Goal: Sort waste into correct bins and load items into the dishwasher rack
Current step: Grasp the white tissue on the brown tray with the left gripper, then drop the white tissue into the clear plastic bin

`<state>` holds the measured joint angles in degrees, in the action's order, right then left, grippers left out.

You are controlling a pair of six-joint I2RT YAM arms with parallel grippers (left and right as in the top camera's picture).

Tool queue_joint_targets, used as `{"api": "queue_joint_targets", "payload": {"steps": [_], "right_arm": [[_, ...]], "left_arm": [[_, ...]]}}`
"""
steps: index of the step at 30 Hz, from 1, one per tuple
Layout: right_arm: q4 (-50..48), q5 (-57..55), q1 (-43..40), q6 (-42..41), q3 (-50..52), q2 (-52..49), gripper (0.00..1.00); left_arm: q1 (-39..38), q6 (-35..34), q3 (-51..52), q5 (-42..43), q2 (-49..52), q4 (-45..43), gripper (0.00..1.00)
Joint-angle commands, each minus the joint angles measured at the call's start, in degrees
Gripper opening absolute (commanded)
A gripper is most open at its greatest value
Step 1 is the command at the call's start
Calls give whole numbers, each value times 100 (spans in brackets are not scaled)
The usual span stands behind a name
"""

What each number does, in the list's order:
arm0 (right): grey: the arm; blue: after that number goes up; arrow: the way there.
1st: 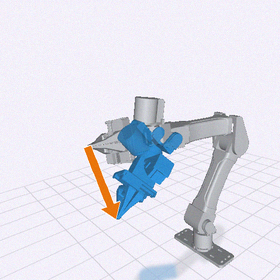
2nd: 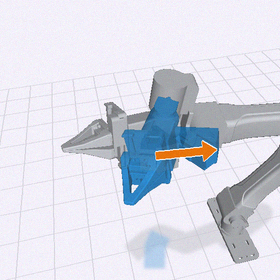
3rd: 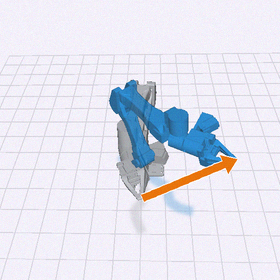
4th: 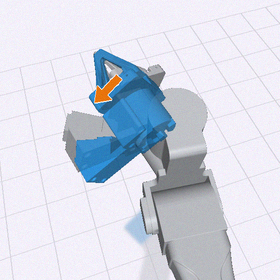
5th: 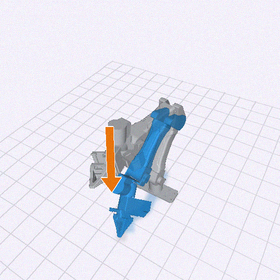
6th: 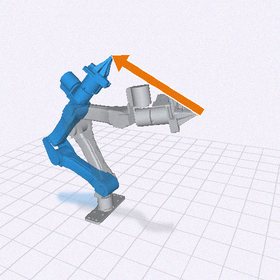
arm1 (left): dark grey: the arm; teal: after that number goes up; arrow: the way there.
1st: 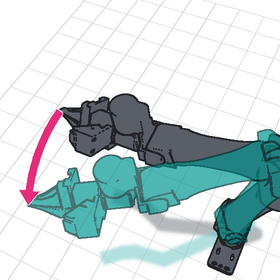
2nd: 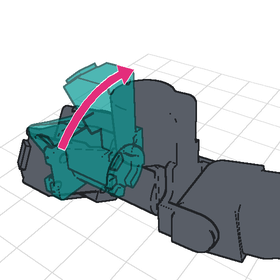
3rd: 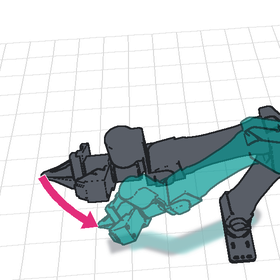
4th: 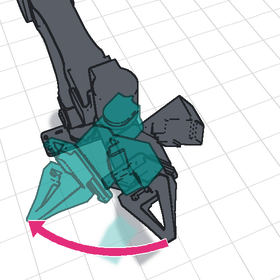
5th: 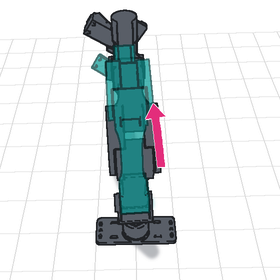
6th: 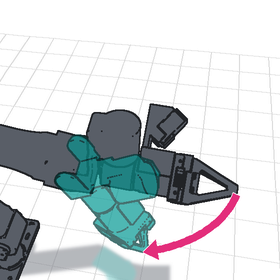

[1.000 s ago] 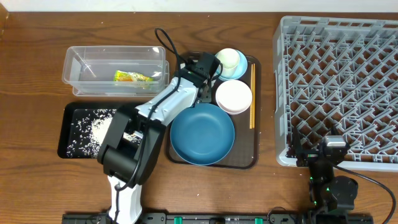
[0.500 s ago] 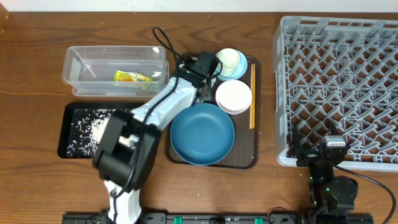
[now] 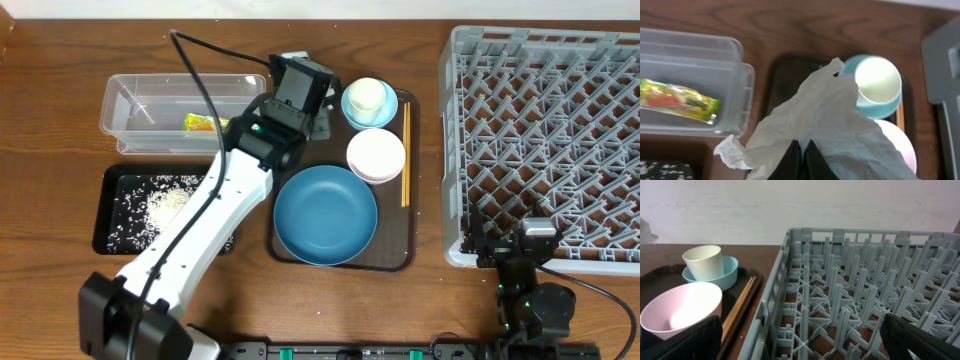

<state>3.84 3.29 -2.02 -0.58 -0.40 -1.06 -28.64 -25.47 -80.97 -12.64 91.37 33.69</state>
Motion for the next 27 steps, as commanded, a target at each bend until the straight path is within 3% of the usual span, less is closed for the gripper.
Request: {"api": "queue_joint_targets", "payload": {"steps": [1, 10, 21, 22, 25, 27], "right_arm": [[20, 42, -55, 66, 9, 2, 99], [20, 42, -55, 66, 9, 2, 99], [20, 42, -55, 66, 9, 2, 99], [20, 42, -55, 66, 9, 2, 99], [20, 42, -55, 66, 9, 2, 99], [20, 42, -55, 66, 9, 2, 99]], "left_arm": [[162, -31, 4, -396, -205, 33, 6], [780, -35, 7, -942, -210, -289, 6], [2009, -315, 17, -970, 4, -483, 7], [2083, -317, 17, -970, 59, -485, 15], [2264, -317, 17, -968, 267, -487, 56], [2323, -315, 17, -944, 361, -461, 64]]}}
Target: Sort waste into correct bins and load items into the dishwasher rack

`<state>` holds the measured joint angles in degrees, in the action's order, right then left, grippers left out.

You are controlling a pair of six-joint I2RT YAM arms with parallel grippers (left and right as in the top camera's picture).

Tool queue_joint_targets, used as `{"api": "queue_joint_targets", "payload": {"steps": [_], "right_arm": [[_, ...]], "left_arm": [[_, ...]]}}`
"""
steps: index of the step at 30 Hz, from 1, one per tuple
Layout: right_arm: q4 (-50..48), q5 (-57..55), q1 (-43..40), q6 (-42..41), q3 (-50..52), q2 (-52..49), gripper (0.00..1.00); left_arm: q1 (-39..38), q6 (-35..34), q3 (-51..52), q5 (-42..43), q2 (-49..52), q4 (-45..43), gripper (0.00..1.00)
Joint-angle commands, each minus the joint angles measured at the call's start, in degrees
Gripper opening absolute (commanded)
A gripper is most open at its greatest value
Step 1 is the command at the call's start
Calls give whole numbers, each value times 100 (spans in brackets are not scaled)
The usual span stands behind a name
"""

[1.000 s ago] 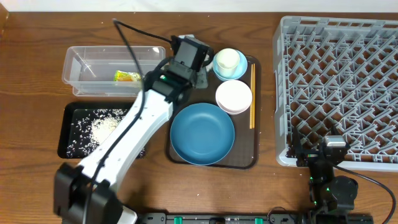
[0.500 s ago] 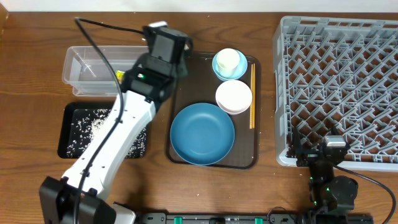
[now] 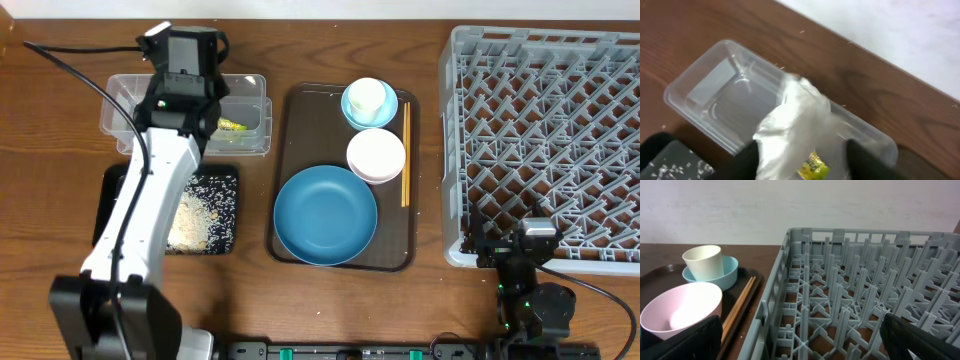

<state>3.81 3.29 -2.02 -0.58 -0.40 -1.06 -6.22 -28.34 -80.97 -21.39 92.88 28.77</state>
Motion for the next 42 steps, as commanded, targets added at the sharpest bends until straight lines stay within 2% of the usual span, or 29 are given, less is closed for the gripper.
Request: {"api": "queue_joint_targets", "payload": {"steps": [1, 7, 15, 21, 26, 28, 30, 34, 42], "right_arm": [[22, 42, -55, 66, 9, 2, 99], [22, 42, -55, 66, 9, 2, 99], [22, 42, -55, 66, 9, 2, 99], [22, 42, -55, 66, 9, 2, 99], [22, 42, -55, 66, 9, 2, 99], [22, 42, -55, 66, 9, 2, 99], [22, 42, -55, 66, 9, 2, 99], [22, 42, -55, 66, 9, 2, 99], [-22, 2, -55, 76, 9, 4, 99]], "left_arm": [[81, -28, 17, -68, 219, 57, 66], [74, -26, 17, 542, 17, 131, 66], [74, -28, 17, 1357, -785, 557, 66], [153, -31, 17, 1049, -1683, 1325, 66], [741, -448, 17, 476, -2286, 1895, 70], [1029, -675, 17, 479, -2371, 2059, 72], [1360, -929, 17, 481, -2398, 2240, 80], [1845, -1014, 17, 481, -2319, 2634, 82], [2004, -1012, 17, 481, -2129, 2907, 87]]}}
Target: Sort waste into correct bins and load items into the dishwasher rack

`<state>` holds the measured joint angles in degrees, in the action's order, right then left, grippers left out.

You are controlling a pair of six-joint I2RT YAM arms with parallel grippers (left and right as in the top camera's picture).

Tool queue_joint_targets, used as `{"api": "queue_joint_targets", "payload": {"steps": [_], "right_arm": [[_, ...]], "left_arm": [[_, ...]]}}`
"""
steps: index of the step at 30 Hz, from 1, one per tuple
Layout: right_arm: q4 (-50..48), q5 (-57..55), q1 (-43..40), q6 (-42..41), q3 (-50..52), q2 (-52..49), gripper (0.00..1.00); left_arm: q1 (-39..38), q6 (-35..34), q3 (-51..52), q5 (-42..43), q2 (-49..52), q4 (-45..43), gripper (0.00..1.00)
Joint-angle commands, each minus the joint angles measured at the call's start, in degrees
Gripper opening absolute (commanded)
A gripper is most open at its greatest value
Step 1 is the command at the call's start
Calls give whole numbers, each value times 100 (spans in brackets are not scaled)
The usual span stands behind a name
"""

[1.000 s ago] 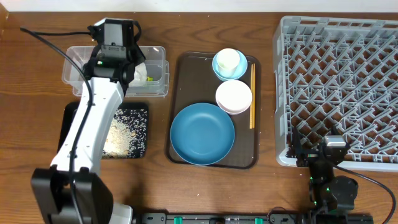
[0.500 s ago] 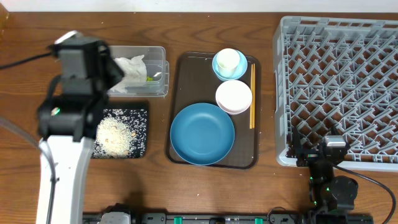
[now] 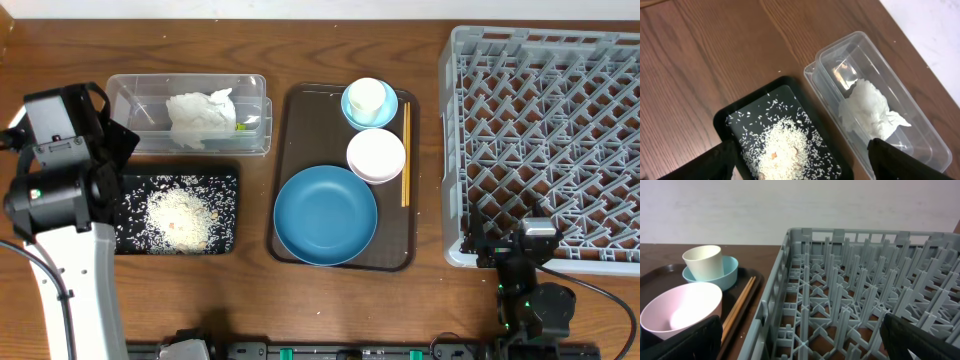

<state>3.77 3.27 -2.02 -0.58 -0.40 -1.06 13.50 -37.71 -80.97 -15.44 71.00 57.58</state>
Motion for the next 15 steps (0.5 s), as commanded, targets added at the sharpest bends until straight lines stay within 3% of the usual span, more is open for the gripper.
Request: {"api": "queue_joint_targets", "payload": {"steps": [1, 9, 12, 15], "right_arm": [[-42, -44, -55, 72, 9, 2, 99], [-542, 20, -55, 66, 9, 4, 99], [-1294, -79, -55, 57, 9, 4, 99], [-2415, 483, -52, -737, 9, 4, 99]], "left_arm": [[33, -74, 17, -114, 81, 24, 88], [31, -74, 17, -114, 125, 24, 88], [31, -74, 17, -114, 125, 24, 89], [31, -74, 17, -114, 125, 24, 89]]}}
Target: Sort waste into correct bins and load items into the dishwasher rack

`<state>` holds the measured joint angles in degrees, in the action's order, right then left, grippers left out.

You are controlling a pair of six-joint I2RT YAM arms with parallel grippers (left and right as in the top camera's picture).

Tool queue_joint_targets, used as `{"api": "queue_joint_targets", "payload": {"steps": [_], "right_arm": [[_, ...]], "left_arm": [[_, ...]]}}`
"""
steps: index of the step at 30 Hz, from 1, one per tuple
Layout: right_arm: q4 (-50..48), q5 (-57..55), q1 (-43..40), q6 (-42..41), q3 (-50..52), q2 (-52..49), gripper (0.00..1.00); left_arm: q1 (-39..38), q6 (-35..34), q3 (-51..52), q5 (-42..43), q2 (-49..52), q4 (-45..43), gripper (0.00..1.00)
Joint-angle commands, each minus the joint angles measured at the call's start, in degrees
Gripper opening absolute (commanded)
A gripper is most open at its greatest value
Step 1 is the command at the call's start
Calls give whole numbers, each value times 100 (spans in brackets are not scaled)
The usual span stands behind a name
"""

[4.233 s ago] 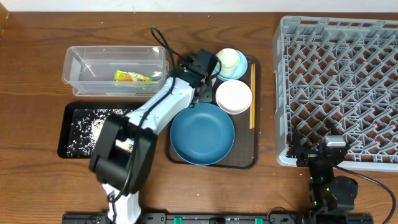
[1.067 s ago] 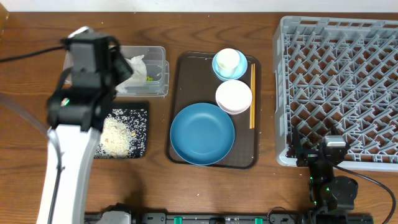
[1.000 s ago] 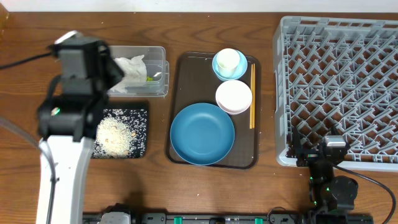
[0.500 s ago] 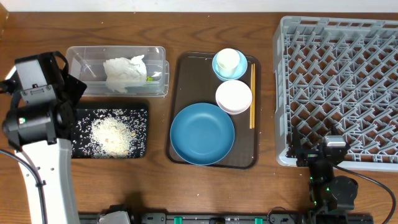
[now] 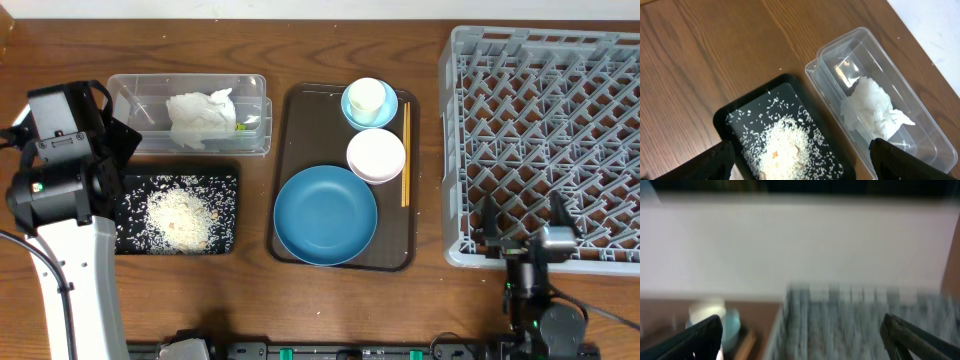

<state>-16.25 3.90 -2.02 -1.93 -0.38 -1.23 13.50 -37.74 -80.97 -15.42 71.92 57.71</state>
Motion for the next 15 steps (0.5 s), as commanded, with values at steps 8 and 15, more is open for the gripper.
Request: {"api": "queue_joint_targets", "payload": {"steps": [8, 15], "right_arm": [[-2653, 1025, -52, -1690, -9, -48, 99], [-2144, 1790, -52, -970, -1224, -1233, 99]], "left_arm": [[31, -72, 17, -116, 33, 11, 89], [33, -72, 17, -116, 33, 11, 89]]}}
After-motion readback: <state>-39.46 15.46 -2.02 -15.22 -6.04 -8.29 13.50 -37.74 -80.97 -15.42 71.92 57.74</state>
